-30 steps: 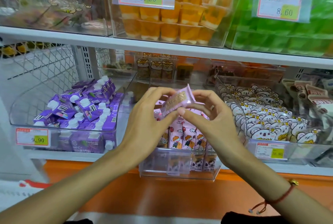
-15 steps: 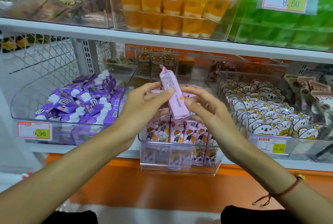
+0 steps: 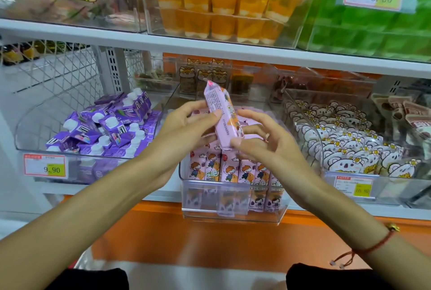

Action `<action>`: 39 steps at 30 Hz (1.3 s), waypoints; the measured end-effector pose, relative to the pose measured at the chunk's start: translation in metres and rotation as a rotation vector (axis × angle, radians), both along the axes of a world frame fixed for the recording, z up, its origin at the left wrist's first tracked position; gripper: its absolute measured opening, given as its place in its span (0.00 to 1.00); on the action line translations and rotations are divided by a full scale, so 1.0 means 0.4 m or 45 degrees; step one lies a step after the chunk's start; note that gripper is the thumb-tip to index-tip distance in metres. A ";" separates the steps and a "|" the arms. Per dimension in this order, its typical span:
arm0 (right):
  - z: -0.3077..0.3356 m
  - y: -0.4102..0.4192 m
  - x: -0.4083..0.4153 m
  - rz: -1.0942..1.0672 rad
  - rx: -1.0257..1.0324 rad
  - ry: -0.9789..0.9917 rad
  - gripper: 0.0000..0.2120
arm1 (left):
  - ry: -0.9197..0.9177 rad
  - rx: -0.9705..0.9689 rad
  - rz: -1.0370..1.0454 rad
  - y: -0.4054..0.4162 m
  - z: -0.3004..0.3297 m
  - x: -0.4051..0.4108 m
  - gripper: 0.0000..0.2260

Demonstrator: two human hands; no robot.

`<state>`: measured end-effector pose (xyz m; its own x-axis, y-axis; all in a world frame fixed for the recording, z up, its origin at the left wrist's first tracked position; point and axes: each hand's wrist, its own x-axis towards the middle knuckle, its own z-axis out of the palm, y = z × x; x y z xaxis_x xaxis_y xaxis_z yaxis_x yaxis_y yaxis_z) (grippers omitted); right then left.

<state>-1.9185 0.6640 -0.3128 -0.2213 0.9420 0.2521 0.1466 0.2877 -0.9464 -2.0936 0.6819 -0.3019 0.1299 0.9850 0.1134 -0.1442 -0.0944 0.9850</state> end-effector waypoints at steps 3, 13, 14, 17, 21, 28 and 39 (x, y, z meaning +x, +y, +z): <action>-0.013 -0.002 0.001 -0.086 0.248 -0.139 0.22 | -0.006 0.132 -0.084 -0.003 -0.002 0.000 0.15; -0.016 0.013 0.022 -0.293 0.682 -0.398 0.24 | 0.207 0.469 0.049 -0.006 -0.003 -0.020 0.13; -0.016 0.014 0.024 -0.298 0.671 -0.400 0.26 | 0.239 0.530 0.037 -0.006 -0.004 -0.022 0.14; -0.013 0.016 0.028 -0.305 0.589 -0.378 0.24 | 0.249 0.580 -0.017 -0.001 -0.014 -0.030 0.17; -0.010 0.017 0.030 -0.365 0.562 -0.351 0.17 | 0.253 0.582 -0.060 0.003 -0.022 -0.035 0.17; -0.013 0.021 0.033 -0.323 0.496 -0.311 0.17 | 0.378 0.662 -0.019 0.000 -0.013 -0.037 0.15; -0.026 0.166 0.040 -0.264 0.425 -1.164 0.20 | 0.248 0.614 0.545 0.068 -0.006 -0.060 0.15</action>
<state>-1.9025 0.7303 -0.3232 -0.3017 0.8961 0.3255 0.8569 0.4046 -0.3195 -2.1175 0.7091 -0.3043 -0.1980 0.7991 0.5677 0.1796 -0.5397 0.8224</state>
